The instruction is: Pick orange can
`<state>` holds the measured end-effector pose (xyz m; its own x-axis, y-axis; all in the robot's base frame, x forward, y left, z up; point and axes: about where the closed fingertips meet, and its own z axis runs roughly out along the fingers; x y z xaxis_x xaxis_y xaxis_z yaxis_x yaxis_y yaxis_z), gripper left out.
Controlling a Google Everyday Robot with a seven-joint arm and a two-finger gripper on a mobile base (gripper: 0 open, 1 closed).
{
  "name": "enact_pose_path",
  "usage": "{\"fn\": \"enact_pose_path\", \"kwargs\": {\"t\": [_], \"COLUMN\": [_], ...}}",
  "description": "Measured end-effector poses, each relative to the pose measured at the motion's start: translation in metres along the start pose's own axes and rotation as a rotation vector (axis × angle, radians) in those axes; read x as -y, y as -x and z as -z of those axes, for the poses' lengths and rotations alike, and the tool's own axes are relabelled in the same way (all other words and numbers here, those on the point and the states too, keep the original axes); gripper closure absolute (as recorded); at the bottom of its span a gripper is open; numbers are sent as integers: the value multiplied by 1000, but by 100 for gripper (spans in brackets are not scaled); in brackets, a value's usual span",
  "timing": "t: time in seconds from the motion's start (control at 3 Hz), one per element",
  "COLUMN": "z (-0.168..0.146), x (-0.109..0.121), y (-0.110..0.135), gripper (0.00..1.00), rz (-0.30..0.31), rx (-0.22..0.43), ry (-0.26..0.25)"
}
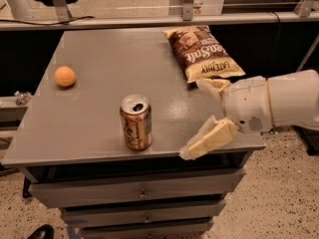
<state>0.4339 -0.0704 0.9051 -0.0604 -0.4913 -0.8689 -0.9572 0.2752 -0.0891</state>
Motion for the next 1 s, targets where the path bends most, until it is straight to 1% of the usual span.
{"fn": "enact_pose_path", "kwargs": {"t": [0.33,0.67,1.0], "z": [-8,-7,-16], "x": [-5,-5,-9], "y": [17,16,16], "gripper": [0,0,0], "rz": [5,7,32], "rx": [45,38,77], "ry": [11,9,3]}}
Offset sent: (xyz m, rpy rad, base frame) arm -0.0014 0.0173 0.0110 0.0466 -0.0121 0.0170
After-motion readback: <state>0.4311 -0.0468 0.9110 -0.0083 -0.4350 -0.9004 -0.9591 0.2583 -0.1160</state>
